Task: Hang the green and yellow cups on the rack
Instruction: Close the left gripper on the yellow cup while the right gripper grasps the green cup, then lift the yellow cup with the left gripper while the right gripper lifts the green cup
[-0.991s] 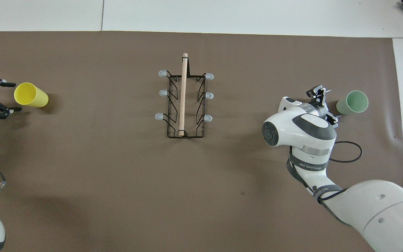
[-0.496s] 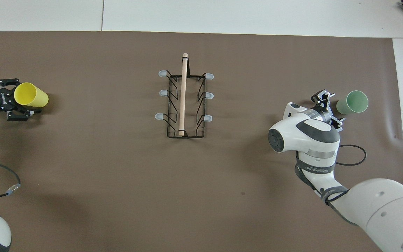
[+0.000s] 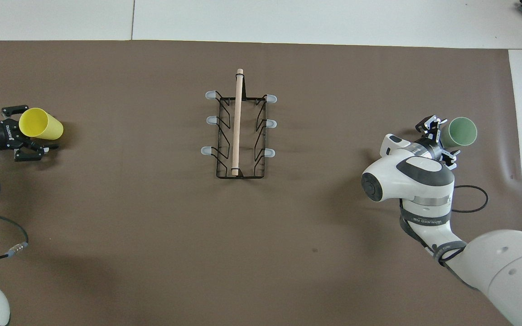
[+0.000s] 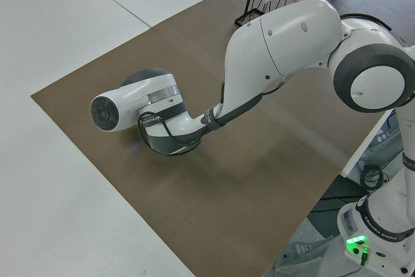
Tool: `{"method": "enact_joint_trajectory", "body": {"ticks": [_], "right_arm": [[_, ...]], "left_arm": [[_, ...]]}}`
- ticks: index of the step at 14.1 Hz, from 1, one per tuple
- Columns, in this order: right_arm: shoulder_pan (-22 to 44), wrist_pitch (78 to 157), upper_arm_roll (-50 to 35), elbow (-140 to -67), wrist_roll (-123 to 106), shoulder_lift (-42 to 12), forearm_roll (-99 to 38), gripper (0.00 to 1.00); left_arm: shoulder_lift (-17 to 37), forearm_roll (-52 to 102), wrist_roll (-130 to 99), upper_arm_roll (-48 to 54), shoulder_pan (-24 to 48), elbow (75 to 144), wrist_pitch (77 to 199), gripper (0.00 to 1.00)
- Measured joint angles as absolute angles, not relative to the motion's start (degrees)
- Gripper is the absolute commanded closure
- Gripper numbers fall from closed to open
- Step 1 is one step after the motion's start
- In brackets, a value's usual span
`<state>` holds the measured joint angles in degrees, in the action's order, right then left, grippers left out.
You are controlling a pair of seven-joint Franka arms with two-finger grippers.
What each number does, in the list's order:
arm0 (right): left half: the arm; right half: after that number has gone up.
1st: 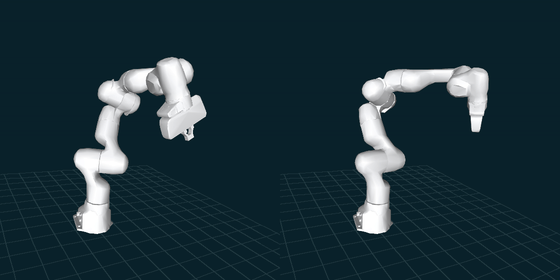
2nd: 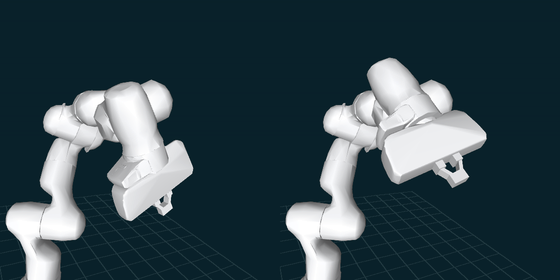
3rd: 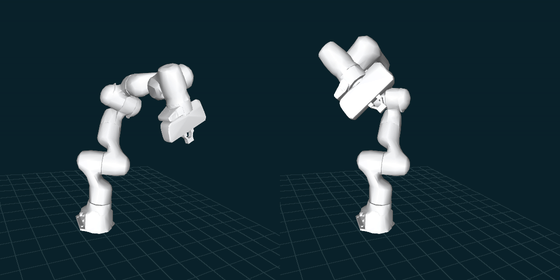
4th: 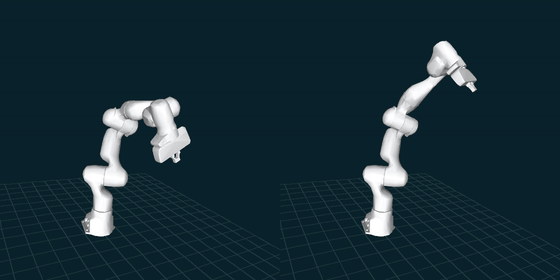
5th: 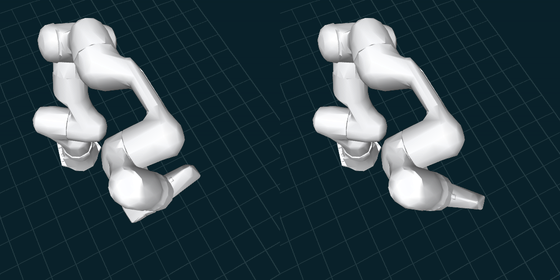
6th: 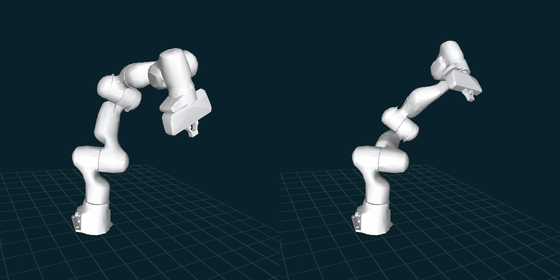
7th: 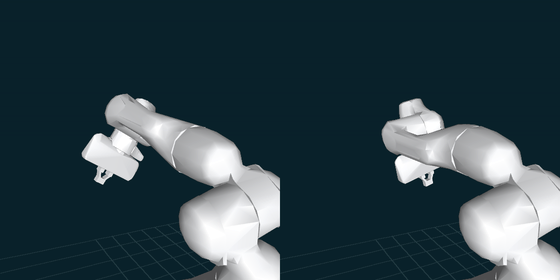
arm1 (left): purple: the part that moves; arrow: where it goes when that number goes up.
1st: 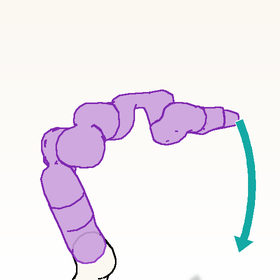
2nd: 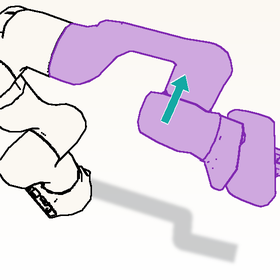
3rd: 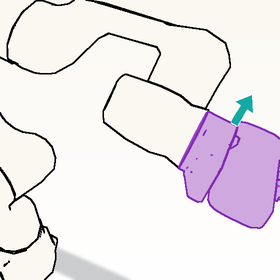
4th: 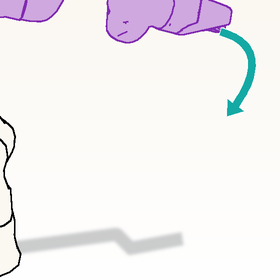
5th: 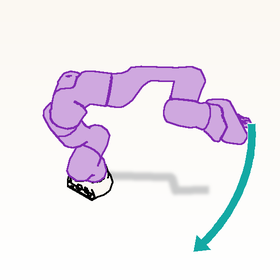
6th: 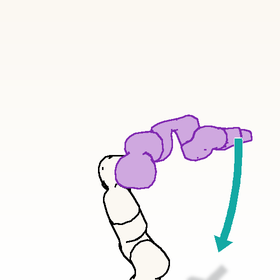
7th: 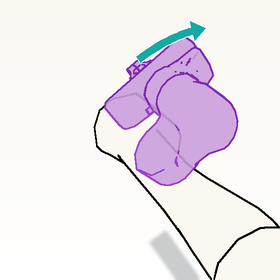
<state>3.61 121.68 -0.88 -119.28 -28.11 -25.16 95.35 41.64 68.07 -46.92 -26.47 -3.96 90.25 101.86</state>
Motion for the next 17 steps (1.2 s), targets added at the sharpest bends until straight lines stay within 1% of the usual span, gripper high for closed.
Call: {"method": "enact_joint_trajectory", "body": {"ticks": [1,2,3,4,8,9,10,11,12,13,14,15,16,17], "right_arm": [[3.20,122.07,-0.87,-119.48,-27.52,-25.16,96.05,0.00],[2.87,122.21,-0.88,-119.76,-26.70,-25.16,96.94,0.00],[2.45,122.22,-0.88,-120.10,-25.88,-25.16,98.12,0.00],[1.87,122.36,-0.87,-120.51,-24.95,-25.16,99.56,0.00],[0.68,123.02,-0.87,-121.65,-22.55,-25.16,101.42,0.00],[0.55,123.02,-0.87,-121.66,-22.53,-25.16,101.47,0.09],[0.48,123.02,-0.87,-121.66,-22.53,-25.16,101.49,0.24],[0.48,123.03,-0.88,-121.66,-22.53,-25.16,101.49,0.42],[0.48,123.03,-0.90,-121.66,-22.52,-25.16,101.50,0.52],[0.48,123.03,-0.91,-121.67,-22.51,-25.16,101.51,0.53],[0.48,123.04,-0.91,-121.67,-22.49,-25.16,101.51,0.58],[0.48,123.04,-0.92,-121.67,-22.49,-25.16,101.52,0.67],[0.48,123.04,-0.93,-121.67,-22.49,-25.16,101.52,0.71],[0.48,123.06,-0.96,-121.67,-22.49,-25.16,101.52,0.71]], "left_arm": [[41.32,68.31,-46.05,-26.47,-3.96,90.76,101.86,0.00],[41.04,68.48,-45.34,-26.47,-3.96,91.17,101.86,0.03],[40.83,68.68,-44.80,-26.47,-3.97,91.47,101.86,0.17],[40.65,68.95,-44.39,-26.47,-3.99,91.76,101.86,0.39],[40.50,70.15,-43.90,-26.56,-4.21,92.01,101.84,0.71],[40.49,70.41,-43.89,-26.63,-4.30,92.02,101.86,0.81],[40.48,70.88,-43.89,-26.69,-4.52,92.02,101.87,0.91],[40.42,71.21,-43.80,-26.70,-4.97,92.01,101.86,1.00],[40.19,71.37,-43.65,-26.71,-5.47,91.95,101.84,1.00],[39.67,71.44,-43.51,-26.73,-5.86,91.87,101.83,1.00],[38.94,71.45,-43.50,-26.76,-6.09,91.78,101.84,1.00],[38.05,71.45,-43.50,-26.77,-6.19,91.71,101.85,1.00],[37.08,71.46,-43.50,-26.76,-6.19,91.70,101.85,1.00],[36.15,71.45,-43.50,-26.70,-6.17,91.68,101.85,1.00]]}}
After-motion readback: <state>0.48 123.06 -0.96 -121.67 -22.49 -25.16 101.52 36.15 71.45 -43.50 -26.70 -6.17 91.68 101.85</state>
